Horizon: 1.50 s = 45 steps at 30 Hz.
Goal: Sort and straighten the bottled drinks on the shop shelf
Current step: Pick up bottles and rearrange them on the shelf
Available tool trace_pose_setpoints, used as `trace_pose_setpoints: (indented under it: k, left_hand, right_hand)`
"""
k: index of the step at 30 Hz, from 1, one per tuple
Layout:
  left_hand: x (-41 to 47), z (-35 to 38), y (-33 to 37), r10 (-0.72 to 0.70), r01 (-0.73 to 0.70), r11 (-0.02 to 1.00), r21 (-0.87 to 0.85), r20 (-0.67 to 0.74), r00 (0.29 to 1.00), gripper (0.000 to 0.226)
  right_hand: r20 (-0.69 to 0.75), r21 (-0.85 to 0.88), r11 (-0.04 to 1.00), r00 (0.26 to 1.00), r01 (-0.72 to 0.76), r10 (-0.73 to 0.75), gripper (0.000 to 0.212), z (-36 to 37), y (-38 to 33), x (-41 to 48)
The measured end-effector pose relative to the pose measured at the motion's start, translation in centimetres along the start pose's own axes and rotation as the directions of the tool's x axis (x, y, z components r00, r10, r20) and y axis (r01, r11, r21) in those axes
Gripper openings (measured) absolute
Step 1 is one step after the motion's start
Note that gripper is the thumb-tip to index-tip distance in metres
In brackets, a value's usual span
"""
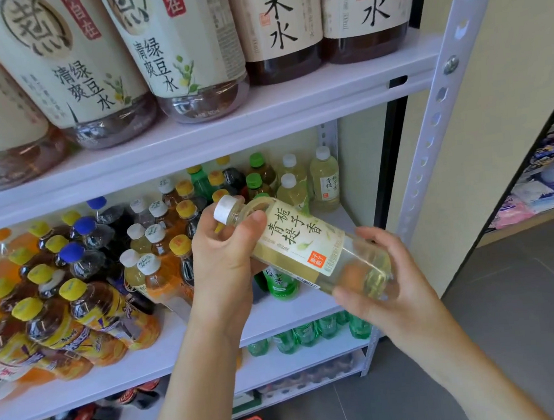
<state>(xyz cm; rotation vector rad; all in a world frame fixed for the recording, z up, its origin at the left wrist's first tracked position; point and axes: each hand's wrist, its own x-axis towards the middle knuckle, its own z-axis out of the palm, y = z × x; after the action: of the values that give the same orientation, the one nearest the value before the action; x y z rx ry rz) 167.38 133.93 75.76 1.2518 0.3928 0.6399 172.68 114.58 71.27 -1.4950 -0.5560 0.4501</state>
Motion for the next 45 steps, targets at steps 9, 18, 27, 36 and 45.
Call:
trace_pose_setpoints:
  k: [9, 18, 27, 36, 45]
  left_hand:
    - [0.5, -0.2, 0.6, -0.110, 0.114, 0.993, -0.011, 0.193, 0.975, 0.033]
    - [1.4, -0.3, 0.0, -0.038, 0.004, 0.901, 0.435, 0.070, 0.997, 0.044]
    - [2.2, -0.1, -0.1, 0.078, -0.141, 0.886, 0.442, 0.158, 0.984, 0.034]
    - [3.3, 0.2, -0.6, 0.080, -0.182, 0.882, 0.435, 0.241, 0.967, 0.021]
    - [4.1, 0.8, -0.1, 0.025, -0.209, 0.849, 0.485, 0.358, 0.933, 0.026]
  right_hand:
    - [0.122, 0.551, 0.816, 0.984, -0.175, 0.129, 0.048, 0.1, 0.9, 0.1]
    - [0.031, 0.481, 0.872, 0.996, -0.092, 0.088, 0.073, -0.4, 1.7, 0.5]
    - [-0.001, 0.459, 0.885, 0.996, -0.079, 0.089, 0.082, -1.5, 3.2, 1.4]
    - [-0.006, 0.338, 0.902, 0.958, -0.268, 0.287, 0.079, -2.1, 4.1, 1.8]
    - [-0.072, 0.590, 0.738, 0.889, -0.327, 0.451, 0.037, -1.7, 5.2, 2.8]
